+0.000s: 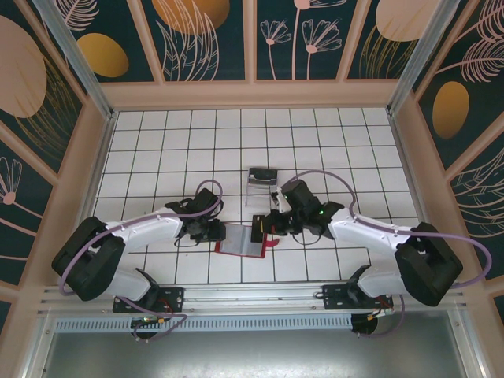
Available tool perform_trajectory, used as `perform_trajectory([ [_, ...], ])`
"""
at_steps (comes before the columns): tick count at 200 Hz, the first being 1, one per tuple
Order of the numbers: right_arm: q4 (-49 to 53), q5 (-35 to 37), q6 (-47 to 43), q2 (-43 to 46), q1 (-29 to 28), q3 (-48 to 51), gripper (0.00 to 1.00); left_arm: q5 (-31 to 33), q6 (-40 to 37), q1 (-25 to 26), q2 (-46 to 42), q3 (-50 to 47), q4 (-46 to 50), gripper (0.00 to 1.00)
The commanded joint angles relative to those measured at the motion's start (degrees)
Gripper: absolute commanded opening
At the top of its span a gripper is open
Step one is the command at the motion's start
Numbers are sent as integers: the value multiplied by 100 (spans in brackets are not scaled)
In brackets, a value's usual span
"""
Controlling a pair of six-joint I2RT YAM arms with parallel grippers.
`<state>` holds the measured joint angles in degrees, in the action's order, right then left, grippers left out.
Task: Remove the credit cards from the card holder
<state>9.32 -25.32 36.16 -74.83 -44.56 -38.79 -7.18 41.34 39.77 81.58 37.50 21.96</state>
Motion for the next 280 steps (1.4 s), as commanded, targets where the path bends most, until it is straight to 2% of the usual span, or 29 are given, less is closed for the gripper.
perform_trajectory([
  [1,781,453,-1101,81,43,-641,0,152,-109,20,-162,136,2,37],
  [44,1921,1097,-2750,-484,140,-1733,0,214,-159,14,-165,179,-51,38],
  [109,3234,1646,-5557,-856,140,-2745,0,413,-232,15,-308,245,-219,38],
  [137,3475,2190,-6612,-1184,140,-3187,0,569,-260,21,-409,293,-280,38],
  [178,3390,2649,-8113,-1221,138,-3622,0,806,-324,15,-561,337,-413,41],
  [199,3587,3070,-8583,-1469,153,-3956,0,849,-332,15,-587,355,-512,41],
  [226,3973,3263,-8977,-1912,257,-4578,0,892,-336,18,-614,363,-619,41],
  [280,5001,3122,-9252,-3017,421,-6040,0,896,-301,14,-654,283,-788,44],
])
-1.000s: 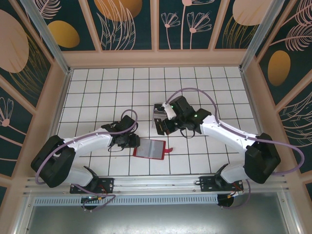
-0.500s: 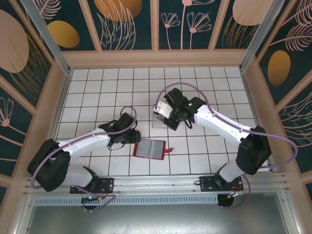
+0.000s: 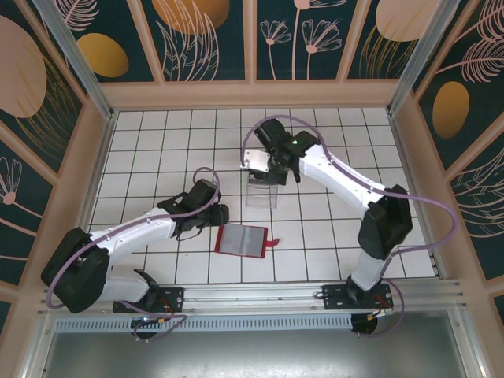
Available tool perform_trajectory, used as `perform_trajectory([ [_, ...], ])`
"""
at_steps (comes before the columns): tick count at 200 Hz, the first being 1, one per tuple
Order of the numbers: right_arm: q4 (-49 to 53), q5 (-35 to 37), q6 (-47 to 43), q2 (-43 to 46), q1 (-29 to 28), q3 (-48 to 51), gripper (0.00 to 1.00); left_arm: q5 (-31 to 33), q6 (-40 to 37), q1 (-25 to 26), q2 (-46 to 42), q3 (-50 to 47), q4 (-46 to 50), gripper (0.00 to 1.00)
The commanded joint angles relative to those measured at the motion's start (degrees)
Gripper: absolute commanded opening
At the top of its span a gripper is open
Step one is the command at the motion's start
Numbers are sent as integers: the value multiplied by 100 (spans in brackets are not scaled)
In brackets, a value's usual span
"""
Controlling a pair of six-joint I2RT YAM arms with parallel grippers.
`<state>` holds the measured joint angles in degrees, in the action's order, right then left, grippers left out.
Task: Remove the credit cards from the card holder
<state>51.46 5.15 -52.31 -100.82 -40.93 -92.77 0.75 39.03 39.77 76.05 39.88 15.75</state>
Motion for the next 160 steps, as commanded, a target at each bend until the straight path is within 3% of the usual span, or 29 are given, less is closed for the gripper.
perform_trajectory([
  [1,809,75,-408,-437,63,-666,0,102,-70,18,-100,41,-168,44],
  [77,1452,-74,-523,-1466,230,-1740,0,161,0,18,-379,-164,-370,45],
  [160,1323,-102,-670,-2035,296,-1903,0,188,96,20,-520,-340,-423,46],
])
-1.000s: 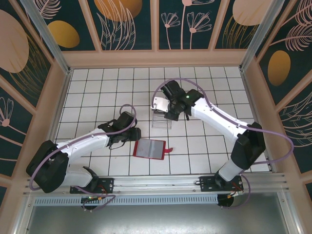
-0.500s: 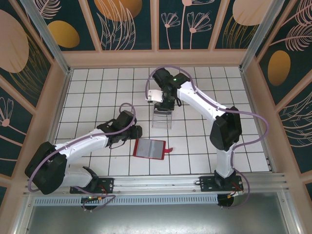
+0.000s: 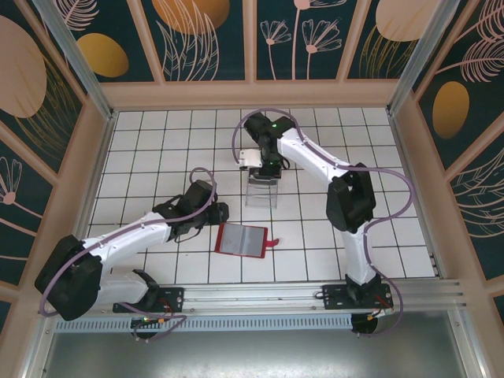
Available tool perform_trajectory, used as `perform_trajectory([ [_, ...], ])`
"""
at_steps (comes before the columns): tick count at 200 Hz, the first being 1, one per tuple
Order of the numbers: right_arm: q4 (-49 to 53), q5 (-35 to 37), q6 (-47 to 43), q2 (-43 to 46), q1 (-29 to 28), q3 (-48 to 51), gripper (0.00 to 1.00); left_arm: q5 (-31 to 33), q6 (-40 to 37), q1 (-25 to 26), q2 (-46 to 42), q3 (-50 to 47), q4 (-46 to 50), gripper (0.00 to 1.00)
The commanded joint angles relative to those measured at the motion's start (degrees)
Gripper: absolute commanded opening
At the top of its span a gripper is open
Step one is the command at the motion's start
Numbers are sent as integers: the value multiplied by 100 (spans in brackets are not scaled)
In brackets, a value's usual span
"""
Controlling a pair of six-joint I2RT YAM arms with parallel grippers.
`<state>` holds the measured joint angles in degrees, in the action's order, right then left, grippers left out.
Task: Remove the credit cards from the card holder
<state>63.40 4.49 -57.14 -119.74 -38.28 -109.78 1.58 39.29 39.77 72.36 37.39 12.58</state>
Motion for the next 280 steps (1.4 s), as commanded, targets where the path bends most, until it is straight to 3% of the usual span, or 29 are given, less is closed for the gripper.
perform_trajectory([
  [1,129,-43,-190,-154,36,-200,0,105,75,21,-151,-91,-106,46],
  [57,59,-98,-286,-362,21,-249,0,199,133,20,-292,-209,-60,46],
  [80,68,-131,-288,-479,23,-326,5,261,132,16,-330,-223,4,46],
  [209,86,-72,117,-512,157,-767,3,313,150,21,-407,-197,80,47],
  [280,243,-557,11,-886,111,-845,3,318,142,22,-380,-206,96,47],
])
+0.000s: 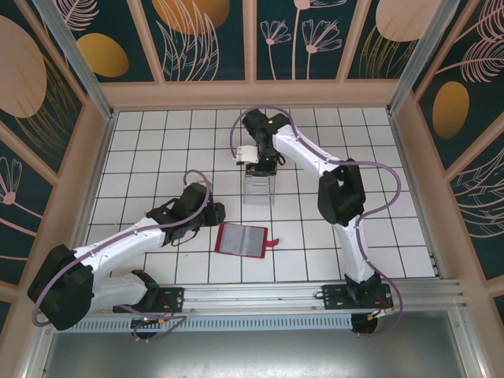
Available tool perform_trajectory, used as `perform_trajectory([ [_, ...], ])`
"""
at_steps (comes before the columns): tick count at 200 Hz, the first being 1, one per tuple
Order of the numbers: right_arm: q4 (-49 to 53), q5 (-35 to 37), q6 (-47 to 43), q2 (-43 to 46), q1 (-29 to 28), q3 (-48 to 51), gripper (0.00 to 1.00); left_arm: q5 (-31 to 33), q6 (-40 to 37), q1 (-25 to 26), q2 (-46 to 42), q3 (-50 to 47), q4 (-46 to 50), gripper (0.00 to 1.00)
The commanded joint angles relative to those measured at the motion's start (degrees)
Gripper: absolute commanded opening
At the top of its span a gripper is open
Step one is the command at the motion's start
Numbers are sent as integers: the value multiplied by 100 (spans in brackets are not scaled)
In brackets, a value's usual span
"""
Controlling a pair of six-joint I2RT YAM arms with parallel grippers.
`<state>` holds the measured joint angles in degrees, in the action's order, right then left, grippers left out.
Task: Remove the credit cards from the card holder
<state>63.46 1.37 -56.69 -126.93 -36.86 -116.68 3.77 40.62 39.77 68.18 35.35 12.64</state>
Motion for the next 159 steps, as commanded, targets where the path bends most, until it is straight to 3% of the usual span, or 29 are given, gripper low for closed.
perform_trajectory([
  [1,241,-243,-35,-166,-36,-158,3,94,8,18,37,-11,93,47],
  [16,242,-253,-39,-174,-54,-153,5,98,-2,19,46,-2,89,47],
  [35,186,-173,-27,-164,-73,-170,20,106,-10,16,45,6,89,47],
  [57,100,-75,0,-78,-102,-197,26,99,-21,17,53,16,85,47],
  [159,-1152,1336,-3,366,-129,294,30,80,-36,21,59,40,78,47],
])
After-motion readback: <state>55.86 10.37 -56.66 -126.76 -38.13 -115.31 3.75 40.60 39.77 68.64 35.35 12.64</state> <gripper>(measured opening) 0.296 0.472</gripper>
